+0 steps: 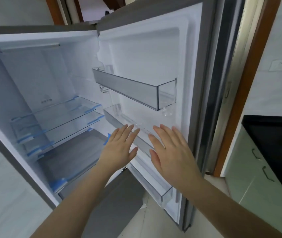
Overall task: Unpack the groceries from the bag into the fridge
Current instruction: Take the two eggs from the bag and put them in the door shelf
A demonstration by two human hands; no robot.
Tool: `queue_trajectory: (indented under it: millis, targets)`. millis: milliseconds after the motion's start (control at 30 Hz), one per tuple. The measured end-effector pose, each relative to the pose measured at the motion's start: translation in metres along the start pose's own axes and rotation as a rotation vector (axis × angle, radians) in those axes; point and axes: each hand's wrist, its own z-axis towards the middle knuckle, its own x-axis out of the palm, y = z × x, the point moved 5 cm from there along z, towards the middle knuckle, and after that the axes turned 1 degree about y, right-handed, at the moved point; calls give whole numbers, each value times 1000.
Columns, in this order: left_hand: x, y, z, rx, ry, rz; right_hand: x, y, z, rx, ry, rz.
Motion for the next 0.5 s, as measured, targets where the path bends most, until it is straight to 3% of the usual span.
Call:
queue_trajectory:
  millis: [233, 500]
  targets:
    - [31, 17, 39, -98, 7, -7, 38, -29, 0, 94, 85, -36]
    - [73, 50, 73, -31, -35, -59, 88, -32, 16, 231, 141, -179]
